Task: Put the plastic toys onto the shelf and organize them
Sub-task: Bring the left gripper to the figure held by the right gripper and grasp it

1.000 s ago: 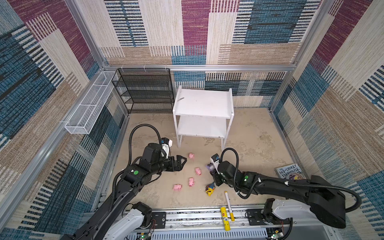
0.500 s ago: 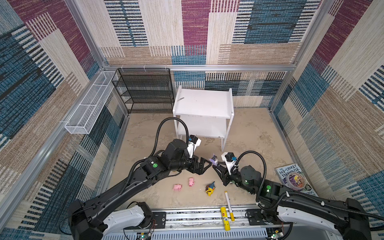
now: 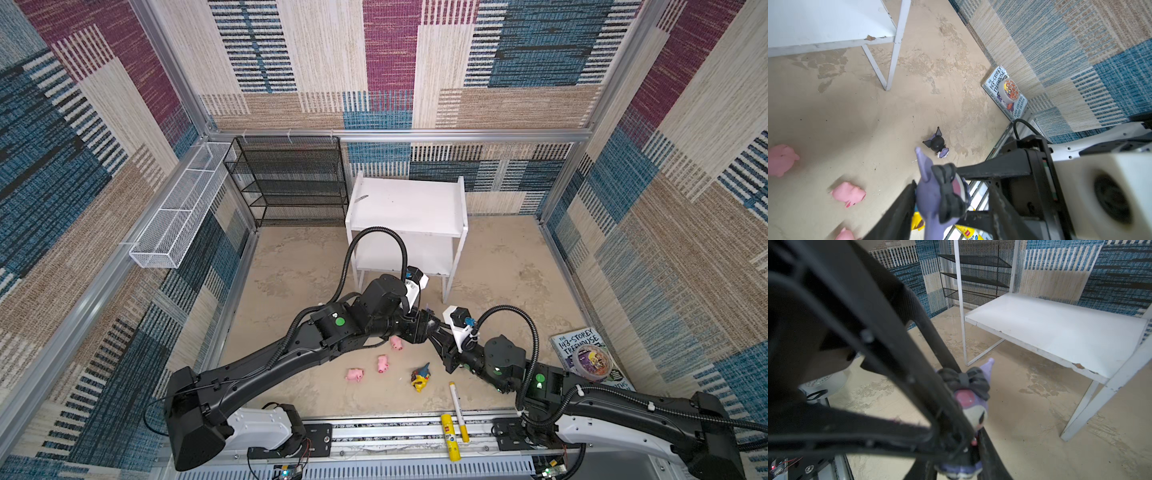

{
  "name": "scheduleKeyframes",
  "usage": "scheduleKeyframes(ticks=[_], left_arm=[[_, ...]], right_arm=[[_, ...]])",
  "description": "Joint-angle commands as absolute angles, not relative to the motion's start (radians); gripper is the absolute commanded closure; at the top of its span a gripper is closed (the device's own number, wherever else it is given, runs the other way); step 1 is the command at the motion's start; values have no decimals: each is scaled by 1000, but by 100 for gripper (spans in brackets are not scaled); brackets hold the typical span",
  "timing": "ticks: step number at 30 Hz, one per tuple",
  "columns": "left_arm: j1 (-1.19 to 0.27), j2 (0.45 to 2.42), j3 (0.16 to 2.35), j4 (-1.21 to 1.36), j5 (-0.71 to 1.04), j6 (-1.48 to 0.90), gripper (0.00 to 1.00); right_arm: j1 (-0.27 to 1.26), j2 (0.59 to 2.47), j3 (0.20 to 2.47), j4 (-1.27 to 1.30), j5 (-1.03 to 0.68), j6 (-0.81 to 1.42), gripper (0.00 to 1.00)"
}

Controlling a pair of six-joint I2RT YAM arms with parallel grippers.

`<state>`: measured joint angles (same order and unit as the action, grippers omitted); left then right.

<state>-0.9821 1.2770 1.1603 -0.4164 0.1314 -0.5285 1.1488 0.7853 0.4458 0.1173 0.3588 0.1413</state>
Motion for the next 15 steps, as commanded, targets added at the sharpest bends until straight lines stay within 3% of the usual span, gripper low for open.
scheduleKeyframes(ticks=[1,15], left_arm=[[-985,1287,1183,-437,95,-547,53],[-995,1357,1229,-469,125,-531,58]], right_arm=[[1158,774,446,160,415,123,81],[1176,770,437,198,480,94,81]])
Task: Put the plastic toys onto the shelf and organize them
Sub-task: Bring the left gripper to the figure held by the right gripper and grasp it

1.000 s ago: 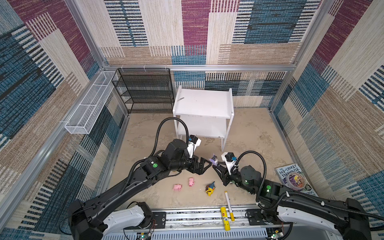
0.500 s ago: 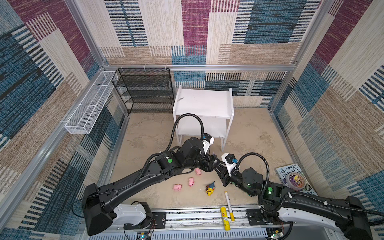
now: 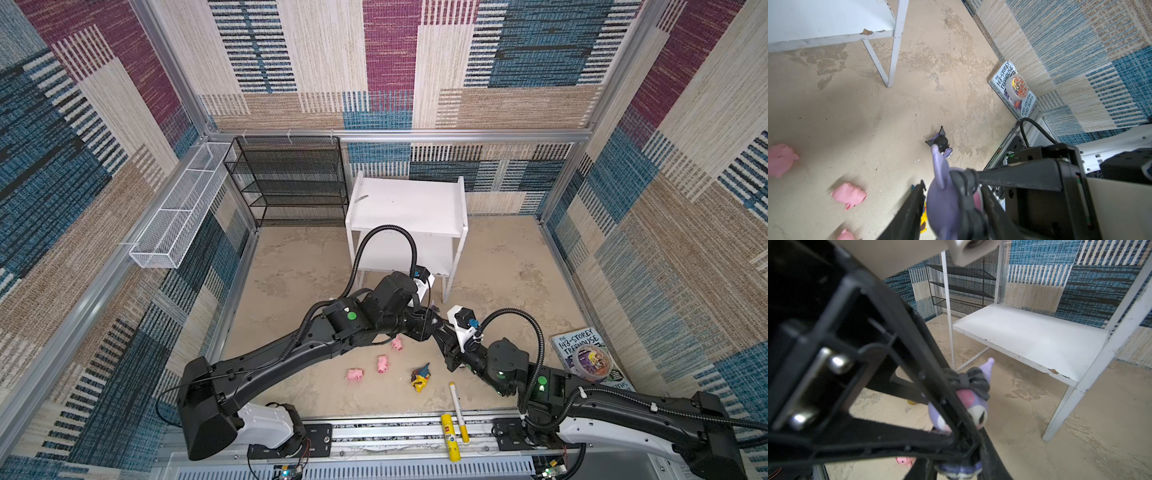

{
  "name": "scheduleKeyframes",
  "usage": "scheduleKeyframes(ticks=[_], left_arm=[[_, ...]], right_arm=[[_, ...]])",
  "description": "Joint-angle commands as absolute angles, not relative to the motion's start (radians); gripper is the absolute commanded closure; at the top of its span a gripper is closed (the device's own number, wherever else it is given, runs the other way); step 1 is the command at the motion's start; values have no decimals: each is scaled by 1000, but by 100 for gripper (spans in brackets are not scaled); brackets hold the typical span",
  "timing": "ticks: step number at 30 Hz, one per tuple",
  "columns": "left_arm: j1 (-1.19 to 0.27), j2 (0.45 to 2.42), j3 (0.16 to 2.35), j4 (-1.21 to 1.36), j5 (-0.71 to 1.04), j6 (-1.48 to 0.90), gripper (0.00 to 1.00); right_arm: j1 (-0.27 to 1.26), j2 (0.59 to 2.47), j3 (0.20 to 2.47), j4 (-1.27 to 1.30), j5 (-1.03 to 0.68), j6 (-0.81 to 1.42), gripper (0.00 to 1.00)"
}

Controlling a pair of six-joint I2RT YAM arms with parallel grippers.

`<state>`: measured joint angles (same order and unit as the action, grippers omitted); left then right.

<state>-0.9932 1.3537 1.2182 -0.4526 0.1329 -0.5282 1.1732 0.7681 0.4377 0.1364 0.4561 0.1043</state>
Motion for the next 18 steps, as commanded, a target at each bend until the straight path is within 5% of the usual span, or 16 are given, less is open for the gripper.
scheduleKeyframes(ticks=[1,10,18], left_arm=[[-995,1356,1229,-471,121,-529,60],[-994,1320,1164,-437,71,-515,72],[-993,1225,1051,-426,-73,-423,73]], right_arm=[[1175,772,433,198,479,96,81],[1175,778,387,192,434,147,70],[1175,787,334,187,312,183,40]])
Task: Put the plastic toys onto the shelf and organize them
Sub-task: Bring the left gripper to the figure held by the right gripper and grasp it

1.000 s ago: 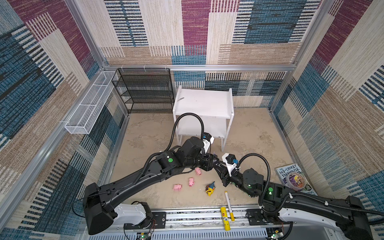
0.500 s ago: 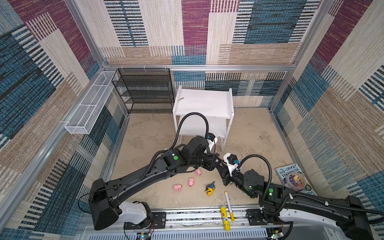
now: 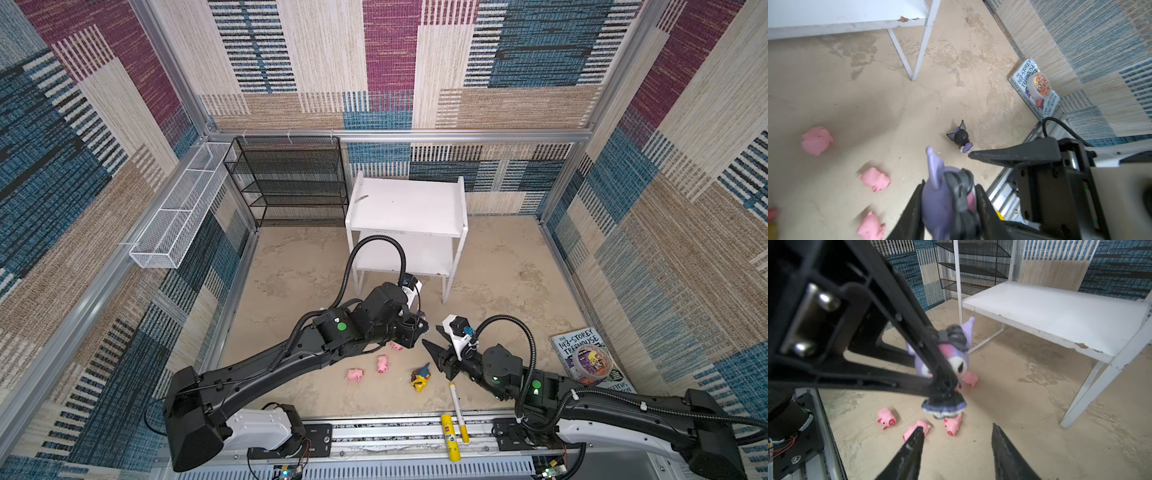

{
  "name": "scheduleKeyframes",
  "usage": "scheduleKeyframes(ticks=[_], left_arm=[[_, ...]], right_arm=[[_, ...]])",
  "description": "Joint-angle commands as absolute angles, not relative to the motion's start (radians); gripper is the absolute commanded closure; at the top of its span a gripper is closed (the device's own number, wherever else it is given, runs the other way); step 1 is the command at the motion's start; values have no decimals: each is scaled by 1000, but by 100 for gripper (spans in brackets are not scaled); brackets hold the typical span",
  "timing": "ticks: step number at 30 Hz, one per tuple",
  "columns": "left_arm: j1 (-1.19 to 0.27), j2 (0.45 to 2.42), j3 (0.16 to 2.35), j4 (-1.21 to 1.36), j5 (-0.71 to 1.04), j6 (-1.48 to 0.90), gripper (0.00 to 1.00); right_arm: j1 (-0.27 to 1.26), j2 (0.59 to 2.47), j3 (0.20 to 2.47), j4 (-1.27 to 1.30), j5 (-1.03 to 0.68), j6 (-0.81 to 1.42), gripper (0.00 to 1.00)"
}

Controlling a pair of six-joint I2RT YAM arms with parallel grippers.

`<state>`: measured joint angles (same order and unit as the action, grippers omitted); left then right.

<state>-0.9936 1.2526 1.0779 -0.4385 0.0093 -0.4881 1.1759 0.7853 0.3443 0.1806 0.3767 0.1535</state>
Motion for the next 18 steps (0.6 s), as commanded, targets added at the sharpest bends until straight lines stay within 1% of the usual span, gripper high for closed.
scheduleKeyframes(ticks=[1,2,4,6,9,11,15,18], left_arm=[[-993,1212,1040,-426,-80,-400,73],[-993,1198,1024,-422,-78,-365,73],[-993,1163,997,-409,-47,-287,72],[-993,1125,975,-406,10,-204,72],[-993,1060,941,-407,106,-98,72],[-992,1017,905,-390,198,-23,71],[-994,935,836,-352,343,60,71],[-992,907,820,-342,368,72,71]], right_arm=[[1175,785,326,189,286,188,36],[1175,781,314,197,242,188,30],[1171,760,287,227,90,172,17],[1156,732,269,244,-72,165,13],[1098,694,261,255,-259,186,13],[1062,671,258,269,-334,198,12],[1031,664,284,295,-418,204,14],[1030,715,322,282,-450,199,18]])
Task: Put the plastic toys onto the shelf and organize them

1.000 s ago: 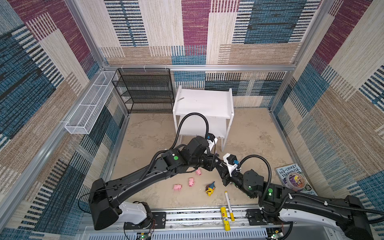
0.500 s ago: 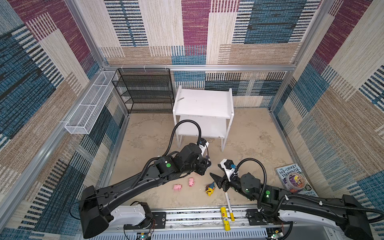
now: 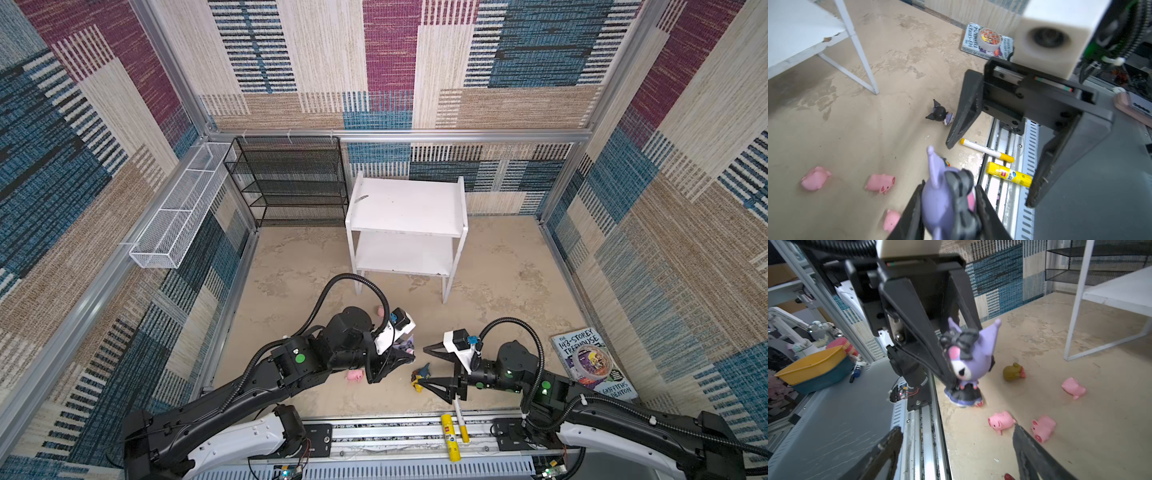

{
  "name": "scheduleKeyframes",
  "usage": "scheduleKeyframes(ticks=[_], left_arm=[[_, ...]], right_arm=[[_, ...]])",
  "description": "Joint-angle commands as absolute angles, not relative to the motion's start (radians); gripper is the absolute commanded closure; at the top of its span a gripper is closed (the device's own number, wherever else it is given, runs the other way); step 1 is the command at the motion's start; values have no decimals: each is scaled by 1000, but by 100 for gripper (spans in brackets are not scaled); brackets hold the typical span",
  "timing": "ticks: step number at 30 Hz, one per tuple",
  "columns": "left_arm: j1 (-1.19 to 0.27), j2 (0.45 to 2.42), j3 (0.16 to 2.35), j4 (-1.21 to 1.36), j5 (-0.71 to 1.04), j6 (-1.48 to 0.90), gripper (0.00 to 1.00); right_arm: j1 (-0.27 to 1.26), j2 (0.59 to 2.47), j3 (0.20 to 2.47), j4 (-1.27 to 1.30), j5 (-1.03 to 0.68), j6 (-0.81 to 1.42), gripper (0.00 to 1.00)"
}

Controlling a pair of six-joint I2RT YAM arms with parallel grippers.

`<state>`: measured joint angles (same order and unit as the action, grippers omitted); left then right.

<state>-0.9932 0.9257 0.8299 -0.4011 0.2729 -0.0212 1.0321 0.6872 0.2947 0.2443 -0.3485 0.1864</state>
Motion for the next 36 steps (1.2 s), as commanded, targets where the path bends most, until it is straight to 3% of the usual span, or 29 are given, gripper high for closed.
scheduleKeyframes(ticks=[1,12,24,31,33,36], left_arm=[[-993,905,819,-338,374,73,71],[-994,914,812,-332,433,90,72],[-993,893,804,-323,437,96,71],[-993,864,798,-306,439,87,68],[-993,861,802,-308,436,82,61],[-991,853,798,-299,418,54,37]], right_arm=[[1030,736,331,284,-455,199,19],[1028,903,406,376,-541,188,30],[1028,972,442,368,-597,169,74],[1027,960,439,356,-593,156,83],[1027,957,438,356,-591,155,84],[1027,957,437,367,-587,153,86]])
